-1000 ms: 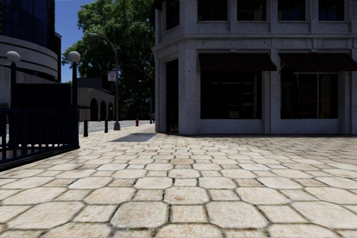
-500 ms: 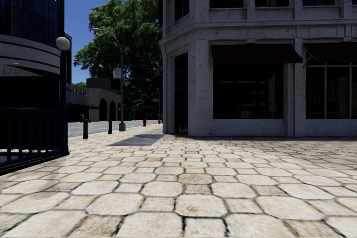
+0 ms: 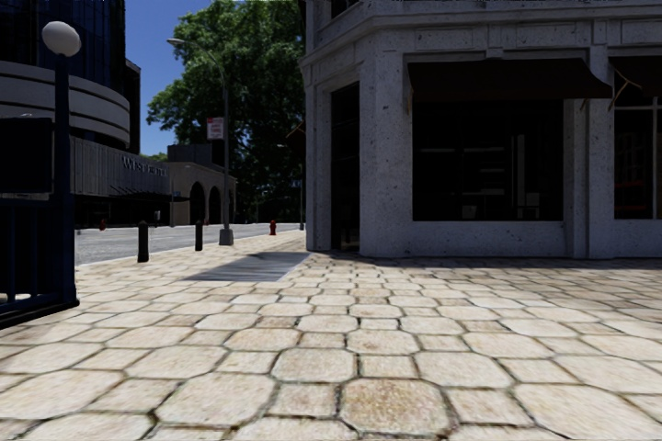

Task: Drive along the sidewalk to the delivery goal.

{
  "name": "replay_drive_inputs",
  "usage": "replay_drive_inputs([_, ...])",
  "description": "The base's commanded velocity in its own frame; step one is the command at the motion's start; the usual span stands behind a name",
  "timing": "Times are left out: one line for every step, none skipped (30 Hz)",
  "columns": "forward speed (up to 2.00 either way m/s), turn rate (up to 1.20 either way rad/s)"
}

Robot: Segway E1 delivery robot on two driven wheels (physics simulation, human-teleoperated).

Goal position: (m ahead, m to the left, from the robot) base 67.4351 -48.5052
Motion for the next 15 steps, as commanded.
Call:
replay_drive_inputs([2.0, 0.24])
replay_drive_inputs([2.0, 0.24])
replay_drive_inputs([2.0, 0.24])
replay_drive_inputs([2.0, 0.24])
replay_drive_inputs([2.0, 0.24])
replay_drive_inputs([2.0, 0.24])
replay_drive_inputs([2.0, 0.24])
replay_drive_inputs([2.0, 0.24])
replay_drive_inputs([2.0, 0.24])
replay_drive_inputs([2.0, 0.24])
replay_drive_inputs([2.0, 0.24])
replay_drive_inputs([2.0, 0.24])
replay_drive_inputs([2.0, 0.24])
replay_drive_inputs([2.0, 0.24])
replay_drive_inputs([2.0, 0.22])
